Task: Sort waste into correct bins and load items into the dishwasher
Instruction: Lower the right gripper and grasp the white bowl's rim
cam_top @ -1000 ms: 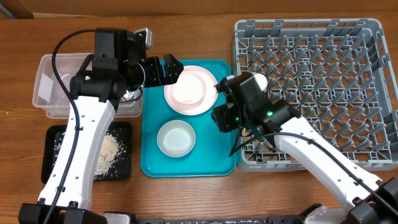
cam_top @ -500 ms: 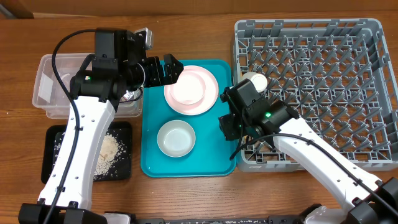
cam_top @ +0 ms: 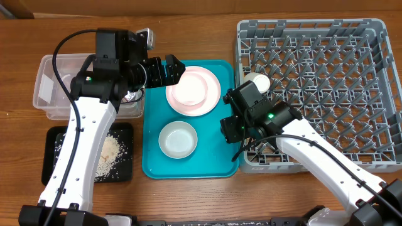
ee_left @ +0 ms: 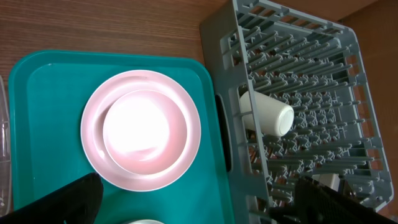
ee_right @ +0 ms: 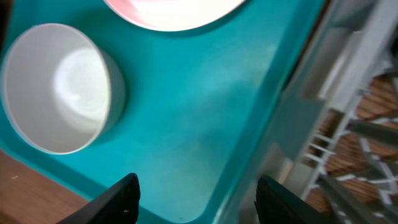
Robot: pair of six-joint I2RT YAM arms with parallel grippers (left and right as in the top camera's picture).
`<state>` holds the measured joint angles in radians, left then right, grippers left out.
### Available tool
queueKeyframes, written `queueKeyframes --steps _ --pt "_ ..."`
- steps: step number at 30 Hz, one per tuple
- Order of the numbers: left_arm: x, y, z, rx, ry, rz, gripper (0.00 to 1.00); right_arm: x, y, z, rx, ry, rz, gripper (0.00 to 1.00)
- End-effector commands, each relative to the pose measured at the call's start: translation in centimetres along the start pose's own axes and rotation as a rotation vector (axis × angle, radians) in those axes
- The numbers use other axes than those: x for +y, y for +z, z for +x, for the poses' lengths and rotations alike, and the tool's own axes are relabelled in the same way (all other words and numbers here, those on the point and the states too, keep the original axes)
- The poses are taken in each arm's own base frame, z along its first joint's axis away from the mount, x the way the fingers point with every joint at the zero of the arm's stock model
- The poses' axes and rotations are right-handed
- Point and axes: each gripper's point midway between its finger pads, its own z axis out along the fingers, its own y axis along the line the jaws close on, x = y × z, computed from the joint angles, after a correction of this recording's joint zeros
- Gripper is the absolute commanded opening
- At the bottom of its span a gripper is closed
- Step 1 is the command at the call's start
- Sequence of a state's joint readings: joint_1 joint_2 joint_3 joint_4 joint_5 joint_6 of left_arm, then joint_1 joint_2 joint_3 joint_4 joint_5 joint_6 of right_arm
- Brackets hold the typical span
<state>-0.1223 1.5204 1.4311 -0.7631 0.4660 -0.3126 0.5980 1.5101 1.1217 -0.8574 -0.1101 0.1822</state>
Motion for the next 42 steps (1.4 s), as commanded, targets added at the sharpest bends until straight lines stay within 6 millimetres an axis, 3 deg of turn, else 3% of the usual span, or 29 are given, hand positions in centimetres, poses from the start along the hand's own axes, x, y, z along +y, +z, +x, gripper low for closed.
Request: queueKeyframes --steps 1,9,14,23,27,33,42 --pt "0.3 -0.1 -0.1 -0.005 -0.008 -0.011 1.0 1.5 -0.1 0.4 0.019 0.01 -0.085 0.62" --pt "0.3 -0.1 -0.1 -0.005 -0.008 -0.011 1.0 0.9 0.4 1.9 0.064 0.034 -0.064 0.62" --pt "0.3 -0.1 -0.1 -0.005 -0.008 -0.012 1.0 -0.6 1.2 3.0 0.084 0.037 0.005 0.62" --pt "0.3 -0.1 -0.1 -0.005 -0.008 -0.011 1.0 -0.6 0.3 1.6 0.046 0.032 0.025 0.61" --pt "0.3 -0.1 -0.1 -0.005 -0.008 -0.011 1.0 0.1 -0.7 0.1 0.008 0.026 0.004 0.62" --pt "0.3 -0.1 -0.1 -0.005 -0.008 -0.011 1.0 2.9 -1.9 -2.2 -0.052 0.015 -0.131 0.63" --pt "0.1 -0.1 -0.5 -0.02 -0.013 0.001 1.0 6.1 -2.2 -2.6 -0.073 -0.016 -0.24 0.64"
